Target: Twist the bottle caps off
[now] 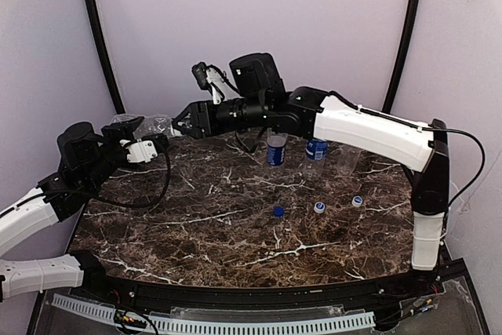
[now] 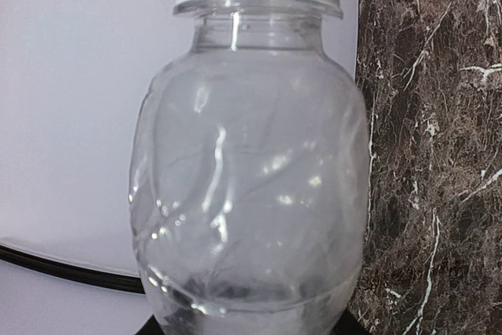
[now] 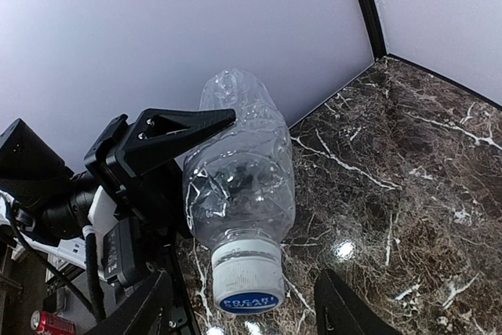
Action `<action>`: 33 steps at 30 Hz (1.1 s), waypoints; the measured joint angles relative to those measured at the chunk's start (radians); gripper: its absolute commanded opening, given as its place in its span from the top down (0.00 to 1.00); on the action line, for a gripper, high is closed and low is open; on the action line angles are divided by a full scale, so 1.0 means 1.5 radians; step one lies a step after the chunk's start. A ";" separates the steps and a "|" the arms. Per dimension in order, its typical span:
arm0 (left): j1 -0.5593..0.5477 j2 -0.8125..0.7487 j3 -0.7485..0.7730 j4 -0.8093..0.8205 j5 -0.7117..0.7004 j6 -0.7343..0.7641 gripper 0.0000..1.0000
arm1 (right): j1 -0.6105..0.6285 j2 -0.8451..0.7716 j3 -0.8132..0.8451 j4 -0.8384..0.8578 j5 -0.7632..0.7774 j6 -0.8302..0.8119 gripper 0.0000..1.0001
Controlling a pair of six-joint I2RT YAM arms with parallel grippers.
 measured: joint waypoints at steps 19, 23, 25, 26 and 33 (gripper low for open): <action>-0.002 0.003 0.000 0.000 0.000 0.000 0.80 | -0.008 0.023 0.000 0.001 -0.050 0.009 1.00; -0.004 0.003 0.004 -0.016 0.010 -0.015 0.82 | -0.010 0.023 0.000 -0.001 -0.065 -0.019 1.00; -0.002 0.002 0.027 -0.081 0.034 -0.043 0.83 | -0.011 0.021 -0.003 -0.010 -0.078 -0.068 1.00; 0.000 0.002 0.045 -0.131 0.055 -0.058 0.83 | -0.010 0.016 -0.014 -0.012 -0.083 -0.109 1.00; 0.001 0.002 0.129 -0.481 0.334 -0.184 0.85 | 0.053 -0.087 -0.138 -0.101 -0.077 -0.567 1.00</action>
